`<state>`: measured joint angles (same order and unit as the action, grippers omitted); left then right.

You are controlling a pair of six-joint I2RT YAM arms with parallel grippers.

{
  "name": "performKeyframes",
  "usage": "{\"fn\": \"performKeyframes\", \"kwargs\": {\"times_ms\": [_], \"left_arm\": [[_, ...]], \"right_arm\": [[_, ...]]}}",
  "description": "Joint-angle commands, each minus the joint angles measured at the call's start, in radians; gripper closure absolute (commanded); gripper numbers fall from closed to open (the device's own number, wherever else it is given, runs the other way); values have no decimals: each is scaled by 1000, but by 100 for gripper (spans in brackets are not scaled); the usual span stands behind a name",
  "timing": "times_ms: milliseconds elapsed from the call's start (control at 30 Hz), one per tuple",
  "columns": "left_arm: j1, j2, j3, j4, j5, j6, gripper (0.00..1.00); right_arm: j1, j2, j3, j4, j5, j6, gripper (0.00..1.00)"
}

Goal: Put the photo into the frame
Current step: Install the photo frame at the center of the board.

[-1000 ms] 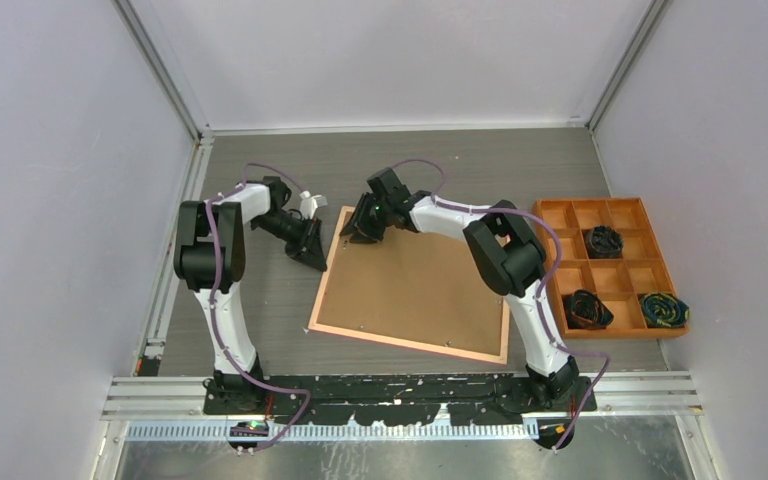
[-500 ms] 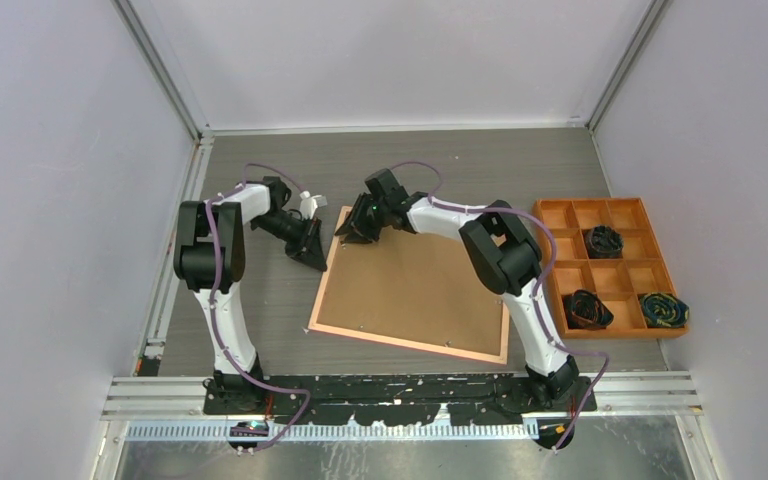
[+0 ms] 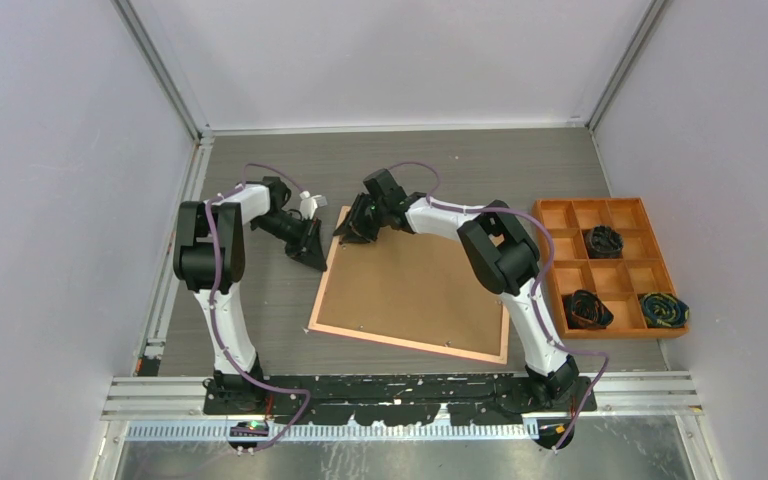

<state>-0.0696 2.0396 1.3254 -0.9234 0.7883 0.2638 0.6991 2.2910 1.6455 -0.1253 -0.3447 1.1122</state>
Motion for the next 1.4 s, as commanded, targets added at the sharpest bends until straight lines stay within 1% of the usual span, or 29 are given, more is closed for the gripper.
{"fn": "performKeyframes", "kwargs": {"times_ms": [0,267,433,800,1067,1200,1267,1367], "left_arm": [[-3,-19,-19,80,-67,20,87],[-3,-25,-21,74,-65,26,87],[-2,-21,-19,76,-65,24,87],[-2,-22,-17,74,-69,25,88],[-2,-22,-16,75,-72,26,88],[-3,-25,-17,75,-74,28,88],[-2,-26,-18,75,-76,28,88],[-3,-28,-15,74,-77,26,88]], "right_arm": [[11,4,40,-21,-17,-22,65],[-19,-33,16,-57,-4,-68,64],[-15,-31,14,-82,-8,-92,64],[25,12,48,-96,-42,-101,65],[29,23,66,-105,-57,-104,65],[16,17,102,-139,-44,-128,65],[1,4,124,-158,-26,-145,63],[-19,-31,145,-196,8,-187,56]]}}
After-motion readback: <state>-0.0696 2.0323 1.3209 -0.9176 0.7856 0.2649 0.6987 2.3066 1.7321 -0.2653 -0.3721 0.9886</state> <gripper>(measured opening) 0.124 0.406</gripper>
